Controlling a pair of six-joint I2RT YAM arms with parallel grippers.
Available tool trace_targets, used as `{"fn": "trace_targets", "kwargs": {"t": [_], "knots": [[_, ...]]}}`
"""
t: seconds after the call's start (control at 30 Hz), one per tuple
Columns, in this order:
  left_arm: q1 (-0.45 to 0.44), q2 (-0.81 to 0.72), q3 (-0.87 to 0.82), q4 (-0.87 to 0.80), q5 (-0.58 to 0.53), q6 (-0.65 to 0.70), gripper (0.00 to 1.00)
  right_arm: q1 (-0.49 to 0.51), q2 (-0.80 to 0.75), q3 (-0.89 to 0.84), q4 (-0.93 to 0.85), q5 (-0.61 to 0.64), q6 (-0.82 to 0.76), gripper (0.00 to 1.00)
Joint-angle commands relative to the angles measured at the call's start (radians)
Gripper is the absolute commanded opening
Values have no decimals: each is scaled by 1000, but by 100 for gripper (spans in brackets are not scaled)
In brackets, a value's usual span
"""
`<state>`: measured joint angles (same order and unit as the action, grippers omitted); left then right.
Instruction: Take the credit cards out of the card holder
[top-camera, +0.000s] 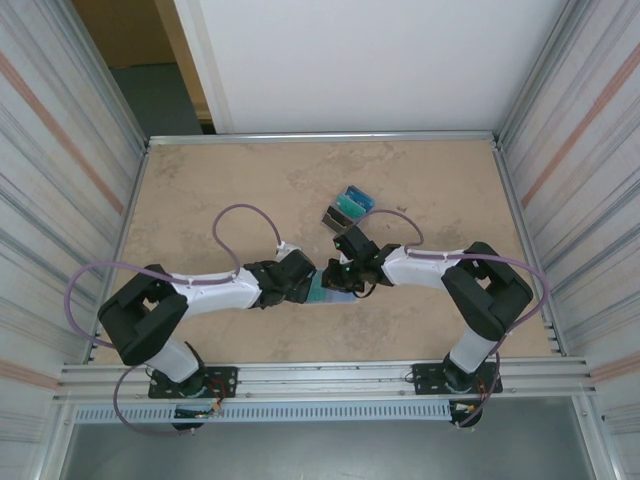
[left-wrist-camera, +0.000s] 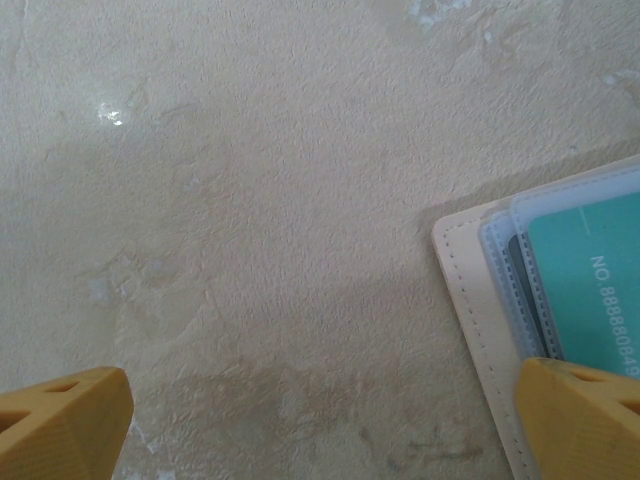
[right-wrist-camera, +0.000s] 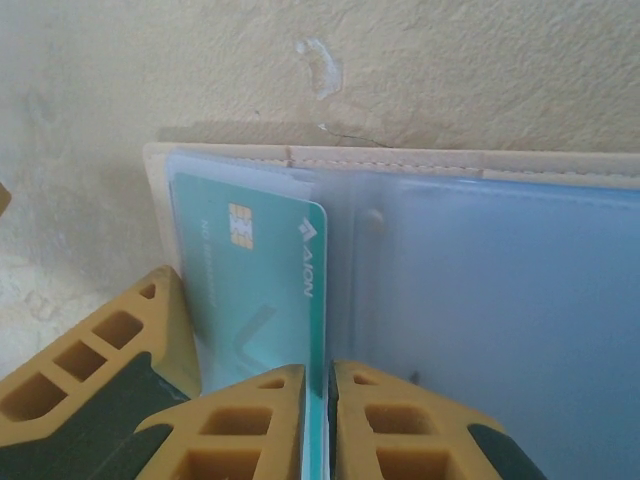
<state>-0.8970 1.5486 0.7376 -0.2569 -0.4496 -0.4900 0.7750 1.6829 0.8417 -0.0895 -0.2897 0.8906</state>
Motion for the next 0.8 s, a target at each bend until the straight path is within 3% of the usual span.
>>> {"fn": "trace_targets", "kwargs": {"t": [0.0,0.77], "knots": [[-7,19,13,-41,-24,6,99,-9,16,-17,13,-16,24,14],[-7,25,18,-42,-18,1,99,-21,19,-67,147,-99,50,12]]}}
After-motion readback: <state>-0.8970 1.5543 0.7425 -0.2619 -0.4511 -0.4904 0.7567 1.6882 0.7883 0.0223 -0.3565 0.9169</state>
